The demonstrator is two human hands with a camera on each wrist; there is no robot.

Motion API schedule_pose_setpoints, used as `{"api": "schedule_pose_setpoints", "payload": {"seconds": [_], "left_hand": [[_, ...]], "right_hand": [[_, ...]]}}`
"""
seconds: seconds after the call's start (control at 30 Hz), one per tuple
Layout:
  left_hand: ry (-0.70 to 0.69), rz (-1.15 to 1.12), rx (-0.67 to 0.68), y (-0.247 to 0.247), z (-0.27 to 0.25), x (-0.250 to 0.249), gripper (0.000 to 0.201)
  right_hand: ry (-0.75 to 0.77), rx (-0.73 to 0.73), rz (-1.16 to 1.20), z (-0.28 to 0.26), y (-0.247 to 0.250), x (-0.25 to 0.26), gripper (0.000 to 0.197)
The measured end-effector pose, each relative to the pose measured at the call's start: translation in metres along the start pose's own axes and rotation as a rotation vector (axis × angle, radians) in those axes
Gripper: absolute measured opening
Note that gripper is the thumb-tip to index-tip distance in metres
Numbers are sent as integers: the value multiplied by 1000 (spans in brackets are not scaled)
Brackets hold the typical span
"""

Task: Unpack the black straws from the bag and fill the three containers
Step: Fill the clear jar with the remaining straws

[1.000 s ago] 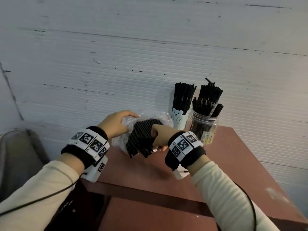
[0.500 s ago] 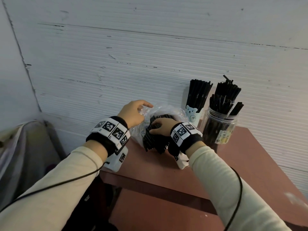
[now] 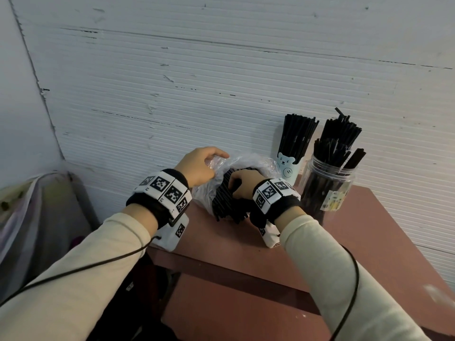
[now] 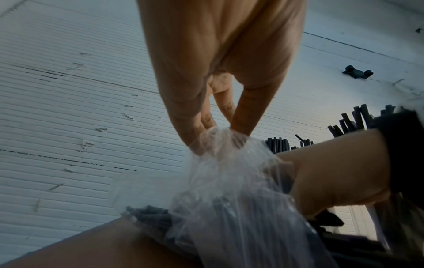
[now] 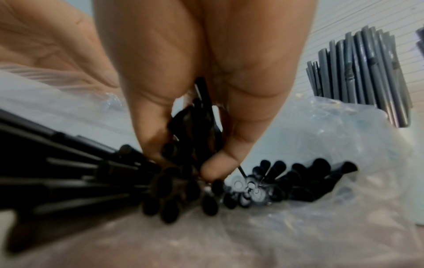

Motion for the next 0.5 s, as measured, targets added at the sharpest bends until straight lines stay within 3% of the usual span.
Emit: {"api": "schedule_pose_setpoints", "payload": {"seconds": [0.27,0.5], "left_hand": [[15,-37,33,2,-8,0,56],[24,22,23,-2,-9,3,57]], "right_hand": [[-27,-140,27,-6,9,2,36],[12,-228,195,-22,14,-12,24]]}}
Point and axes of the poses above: each hand's wrist, its own z-axis towards the middle knuckle, its own y-axis out of the back of the hand, x = y × z, the point moved 2 cm from there along z, towards the middle knuckle, and after that the axes turned 8 degrees about y, right-handed, at the moved point
